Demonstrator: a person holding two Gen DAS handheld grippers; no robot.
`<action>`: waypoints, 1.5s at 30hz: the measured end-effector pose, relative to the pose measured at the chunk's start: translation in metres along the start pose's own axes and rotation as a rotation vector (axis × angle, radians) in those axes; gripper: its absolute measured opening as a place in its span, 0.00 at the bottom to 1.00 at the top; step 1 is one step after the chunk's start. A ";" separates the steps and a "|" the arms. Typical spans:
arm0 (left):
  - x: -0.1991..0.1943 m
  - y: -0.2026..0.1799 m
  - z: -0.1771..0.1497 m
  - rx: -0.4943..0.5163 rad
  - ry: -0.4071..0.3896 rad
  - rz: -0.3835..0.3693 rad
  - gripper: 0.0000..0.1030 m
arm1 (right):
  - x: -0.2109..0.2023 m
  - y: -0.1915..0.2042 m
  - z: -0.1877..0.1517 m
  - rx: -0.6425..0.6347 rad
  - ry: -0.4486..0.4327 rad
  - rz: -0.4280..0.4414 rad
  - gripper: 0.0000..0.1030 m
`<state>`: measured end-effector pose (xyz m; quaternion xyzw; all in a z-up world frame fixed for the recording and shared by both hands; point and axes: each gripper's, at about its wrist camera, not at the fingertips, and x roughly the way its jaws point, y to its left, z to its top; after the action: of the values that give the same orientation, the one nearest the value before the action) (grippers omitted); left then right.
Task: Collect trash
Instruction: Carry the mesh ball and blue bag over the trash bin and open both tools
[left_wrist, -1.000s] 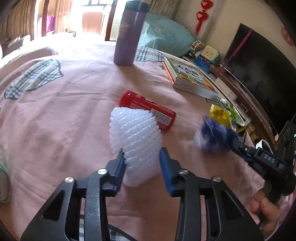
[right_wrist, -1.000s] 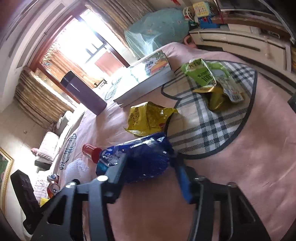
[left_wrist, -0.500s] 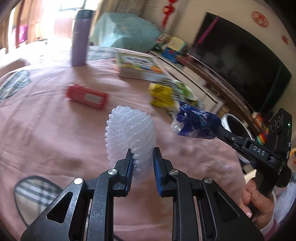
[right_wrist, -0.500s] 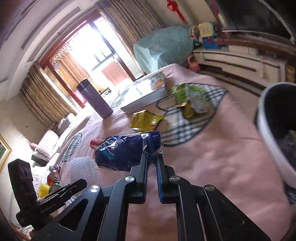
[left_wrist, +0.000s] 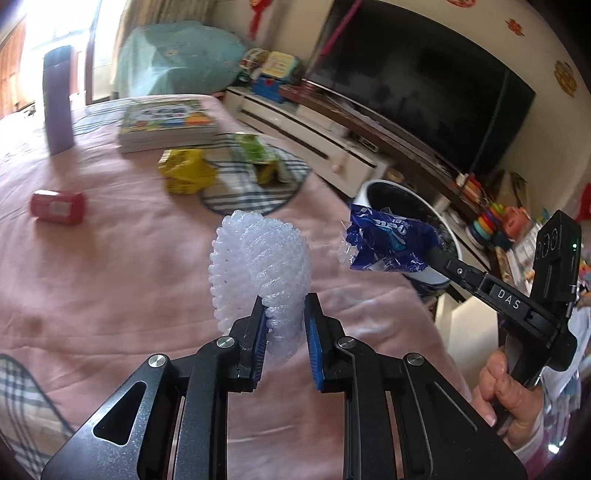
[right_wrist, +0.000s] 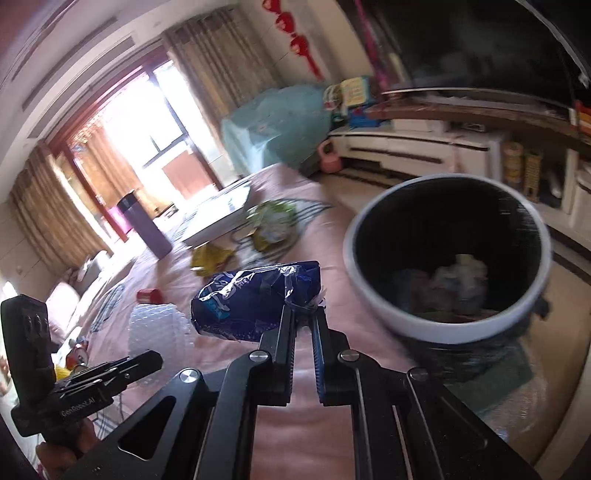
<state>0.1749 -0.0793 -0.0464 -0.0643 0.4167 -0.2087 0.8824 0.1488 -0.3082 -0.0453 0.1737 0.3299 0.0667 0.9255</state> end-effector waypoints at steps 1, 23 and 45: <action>0.001 -0.003 0.000 0.008 0.002 -0.009 0.17 | -0.003 -0.005 0.001 0.008 -0.006 -0.008 0.08; 0.048 -0.114 0.034 0.181 0.066 -0.141 0.17 | -0.060 -0.091 0.017 0.090 -0.116 -0.164 0.08; 0.107 -0.158 0.072 0.225 0.117 -0.176 0.17 | -0.047 -0.115 0.048 0.039 -0.086 -0.252 0.08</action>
<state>0.2407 -0.2714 -0.0305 0.0113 0.4341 -0.3340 0.8366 0.1436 -0.4395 -0.0253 0.1515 0.3102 -0.0641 0.9363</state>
